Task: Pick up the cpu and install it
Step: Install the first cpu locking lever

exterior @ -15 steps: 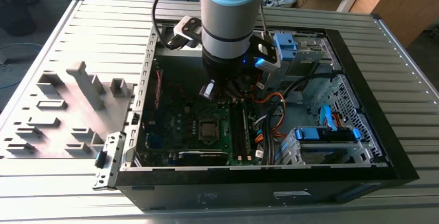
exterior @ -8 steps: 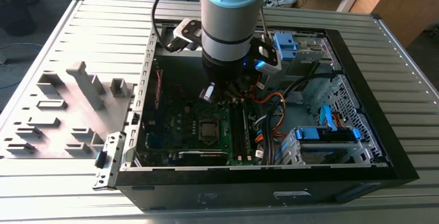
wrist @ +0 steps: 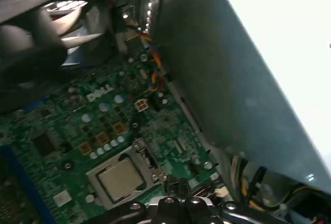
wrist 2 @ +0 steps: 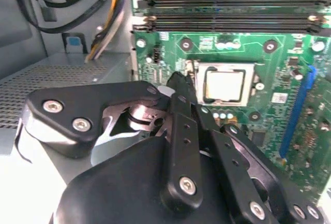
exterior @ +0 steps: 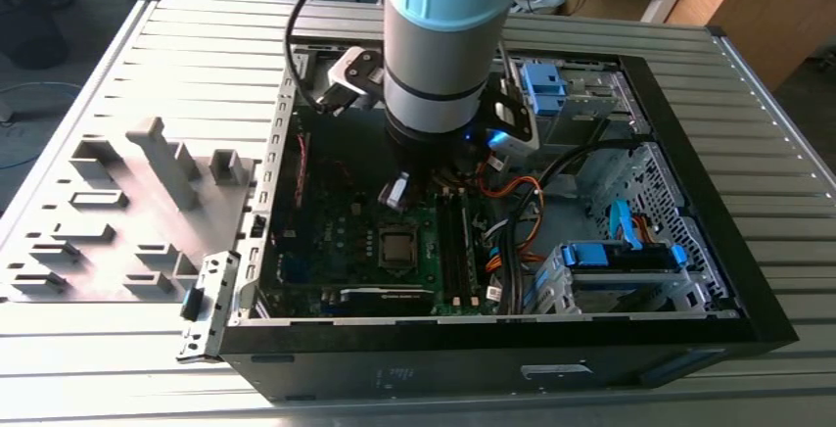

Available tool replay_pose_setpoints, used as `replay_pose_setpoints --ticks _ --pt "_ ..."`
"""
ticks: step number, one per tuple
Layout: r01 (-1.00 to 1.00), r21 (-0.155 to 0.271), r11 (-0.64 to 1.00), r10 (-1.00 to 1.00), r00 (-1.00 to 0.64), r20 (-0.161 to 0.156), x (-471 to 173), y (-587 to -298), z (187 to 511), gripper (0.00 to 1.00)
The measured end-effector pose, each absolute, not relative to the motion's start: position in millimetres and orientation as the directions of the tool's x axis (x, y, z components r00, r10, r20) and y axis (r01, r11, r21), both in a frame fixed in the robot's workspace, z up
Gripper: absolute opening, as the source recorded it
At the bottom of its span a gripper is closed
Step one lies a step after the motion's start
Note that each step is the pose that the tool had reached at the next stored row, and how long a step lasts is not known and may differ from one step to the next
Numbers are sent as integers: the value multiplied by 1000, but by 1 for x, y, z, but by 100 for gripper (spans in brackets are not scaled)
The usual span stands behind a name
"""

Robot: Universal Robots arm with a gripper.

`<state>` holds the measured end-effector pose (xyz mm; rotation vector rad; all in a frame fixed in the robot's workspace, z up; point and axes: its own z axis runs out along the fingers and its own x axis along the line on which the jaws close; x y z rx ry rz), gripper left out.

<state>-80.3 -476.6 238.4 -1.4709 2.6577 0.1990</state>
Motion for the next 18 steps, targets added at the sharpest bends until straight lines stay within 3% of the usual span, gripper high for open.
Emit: replay_pose_setpoints --ticks 8,18 --pt "-846 82 527 -837 -533 -120 -78 -482 238 11" --pt "-846 82 527 -837 -533 -119 -73 -482 238 11"
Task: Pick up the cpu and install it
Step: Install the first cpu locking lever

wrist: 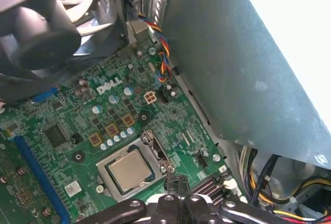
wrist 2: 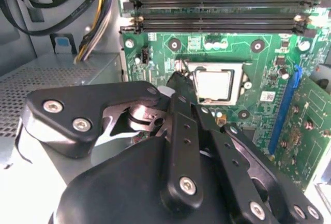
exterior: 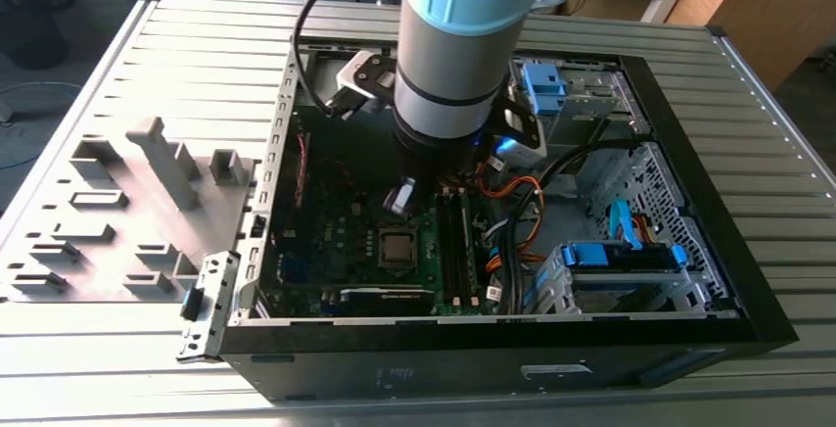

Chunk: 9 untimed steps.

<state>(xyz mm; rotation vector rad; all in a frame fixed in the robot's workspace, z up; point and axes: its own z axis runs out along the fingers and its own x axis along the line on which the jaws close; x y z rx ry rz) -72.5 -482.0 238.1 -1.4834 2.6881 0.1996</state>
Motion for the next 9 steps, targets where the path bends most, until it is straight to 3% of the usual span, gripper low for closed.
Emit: replay_pose_setpoints --ticks 9 --pt "-846 82 527 -837 -534 -119 -68 -482 234 11"
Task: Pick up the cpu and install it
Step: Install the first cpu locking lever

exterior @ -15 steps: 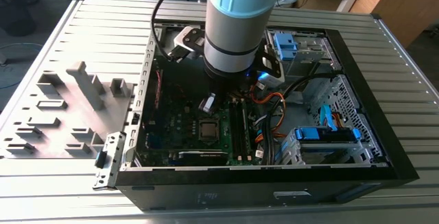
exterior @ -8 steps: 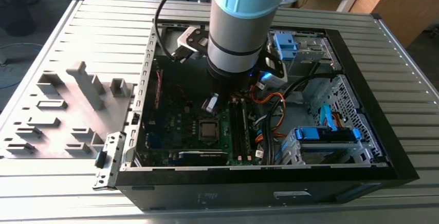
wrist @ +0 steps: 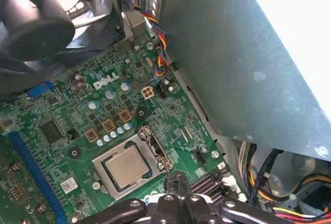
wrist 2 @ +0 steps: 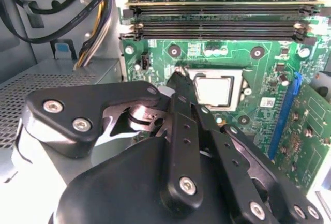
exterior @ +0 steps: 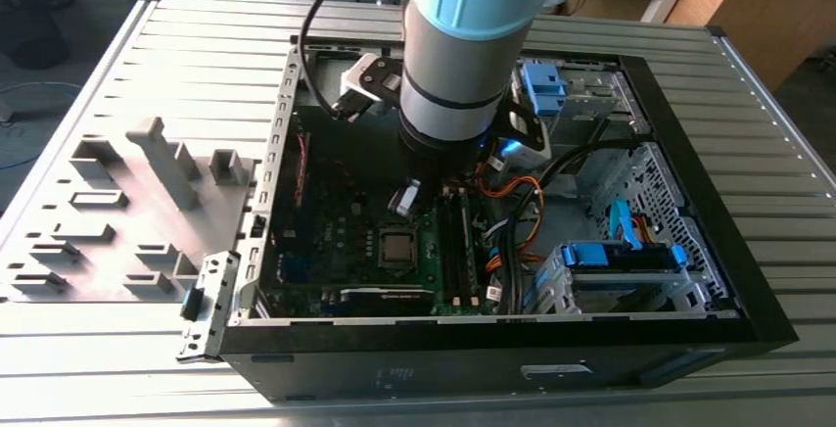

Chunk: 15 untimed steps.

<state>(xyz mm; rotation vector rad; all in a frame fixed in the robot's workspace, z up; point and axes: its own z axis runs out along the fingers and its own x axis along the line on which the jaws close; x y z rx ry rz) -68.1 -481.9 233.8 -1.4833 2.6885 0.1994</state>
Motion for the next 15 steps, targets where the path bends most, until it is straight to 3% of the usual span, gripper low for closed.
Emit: replay_pose_setpoints --ticks 15 --pt "-843 92 530 -841 -537 -69 -67 -482 223 11"
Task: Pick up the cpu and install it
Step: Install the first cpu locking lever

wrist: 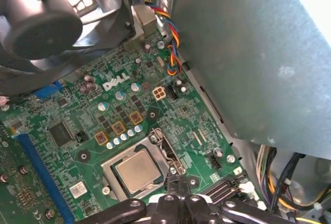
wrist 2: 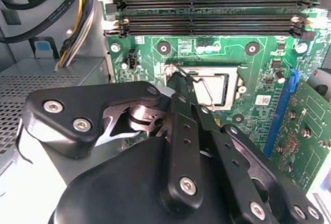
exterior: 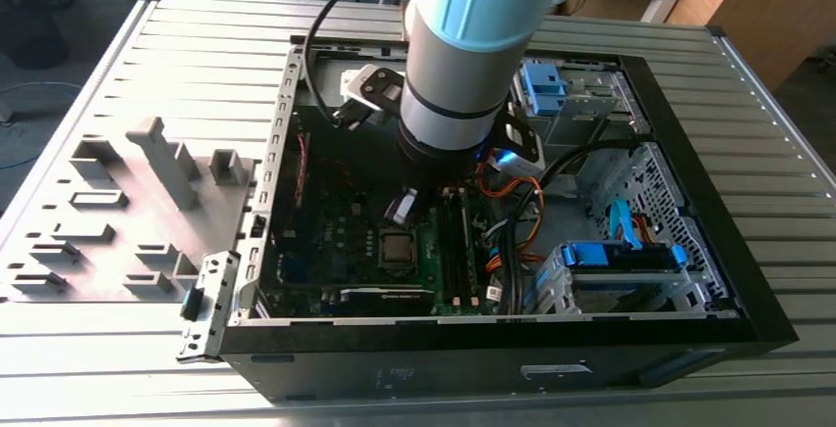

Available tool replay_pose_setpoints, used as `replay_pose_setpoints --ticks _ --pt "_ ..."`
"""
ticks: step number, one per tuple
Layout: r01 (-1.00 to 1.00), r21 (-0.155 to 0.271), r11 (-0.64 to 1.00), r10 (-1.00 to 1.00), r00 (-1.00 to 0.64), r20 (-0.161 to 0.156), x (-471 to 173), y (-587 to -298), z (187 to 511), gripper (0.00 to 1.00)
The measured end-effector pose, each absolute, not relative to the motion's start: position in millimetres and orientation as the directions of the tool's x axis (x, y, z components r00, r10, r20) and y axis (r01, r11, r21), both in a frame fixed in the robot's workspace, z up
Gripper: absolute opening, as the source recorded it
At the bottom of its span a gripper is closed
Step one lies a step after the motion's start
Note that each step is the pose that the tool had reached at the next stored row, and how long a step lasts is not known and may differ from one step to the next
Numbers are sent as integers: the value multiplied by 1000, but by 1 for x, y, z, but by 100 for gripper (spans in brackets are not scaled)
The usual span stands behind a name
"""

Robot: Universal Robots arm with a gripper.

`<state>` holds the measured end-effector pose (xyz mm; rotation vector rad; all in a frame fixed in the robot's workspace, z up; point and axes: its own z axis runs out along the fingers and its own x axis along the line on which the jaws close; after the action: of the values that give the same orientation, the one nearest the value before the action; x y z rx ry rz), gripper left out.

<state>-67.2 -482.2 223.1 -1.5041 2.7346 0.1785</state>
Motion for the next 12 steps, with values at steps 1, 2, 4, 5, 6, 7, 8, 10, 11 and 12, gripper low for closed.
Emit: replay_pose_setpoints --ticks 1,2,4,5,6,7,8,10,11,12 --pt "-843 92 531 -841 -537 -67 -66 -482 222 11" --pt "-842 92 531 -841 -537 -66 -66 -482 222 11" --pt "-841 92 533 -840 -539 -65 -65 -482 220 11" --pt "-840 92 535 -838 -541 -64 -64 -482 220 11" --pt "-839 91 536 -838 -542 -62 -64 -482 219 11" --pt "-839 90 537 -838 -543 -60 -64 -482 219 11" --pt "-838 87 538 -837 -544 -56 -64 -482 219 11" --pt "-836 82 542 -837 -546 -42 -64 -483 219 11" --pt "-835 80 544 -836 -548 -35 -64 -483 219 11" --pt "-834 79 546 -835 -549 -31 -65 -483 219 11"
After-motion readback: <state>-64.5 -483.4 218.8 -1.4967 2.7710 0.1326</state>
